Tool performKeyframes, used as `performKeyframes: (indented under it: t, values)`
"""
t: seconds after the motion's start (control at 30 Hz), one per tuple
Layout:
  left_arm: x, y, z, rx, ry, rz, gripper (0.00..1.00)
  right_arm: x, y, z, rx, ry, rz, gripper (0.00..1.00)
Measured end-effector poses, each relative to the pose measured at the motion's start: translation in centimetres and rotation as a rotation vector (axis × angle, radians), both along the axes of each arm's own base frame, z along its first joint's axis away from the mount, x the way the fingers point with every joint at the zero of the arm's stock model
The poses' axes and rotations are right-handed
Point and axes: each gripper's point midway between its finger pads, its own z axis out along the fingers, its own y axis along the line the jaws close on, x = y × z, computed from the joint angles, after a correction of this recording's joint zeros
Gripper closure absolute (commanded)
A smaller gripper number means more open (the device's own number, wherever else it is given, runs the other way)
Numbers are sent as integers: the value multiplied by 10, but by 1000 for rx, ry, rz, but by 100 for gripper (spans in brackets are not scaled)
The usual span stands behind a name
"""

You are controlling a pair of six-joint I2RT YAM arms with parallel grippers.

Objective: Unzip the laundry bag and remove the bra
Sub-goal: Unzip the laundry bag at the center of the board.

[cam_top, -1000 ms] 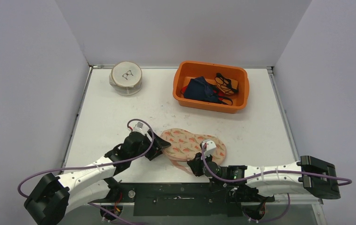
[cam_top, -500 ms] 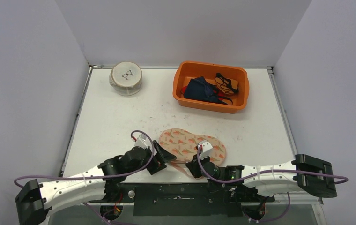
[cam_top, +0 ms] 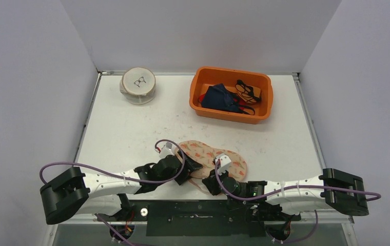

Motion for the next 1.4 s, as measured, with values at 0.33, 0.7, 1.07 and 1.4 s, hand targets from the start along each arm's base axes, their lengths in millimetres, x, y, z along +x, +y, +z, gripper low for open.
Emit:
performKeyframes:
  t: [0.33, 0.7, 1.07, 1.4]
  values:
    - [11, -1, -2, -34, -1, 74, 92, -3, 1, 4, 4, -5, 30, 95]
    - [14, 14, 12, -63, -31, 137, 100, -3, 6, 20, 44, -13, 33, 95]
    - [19, 41, 17, -56, -51, 241, 100, -3, 1, 17, 19, 5, 6, 95]
    - [19, 54, 13, -41, -51, 276, 100, 2, -6, 17, 19, 16, -55, 95]
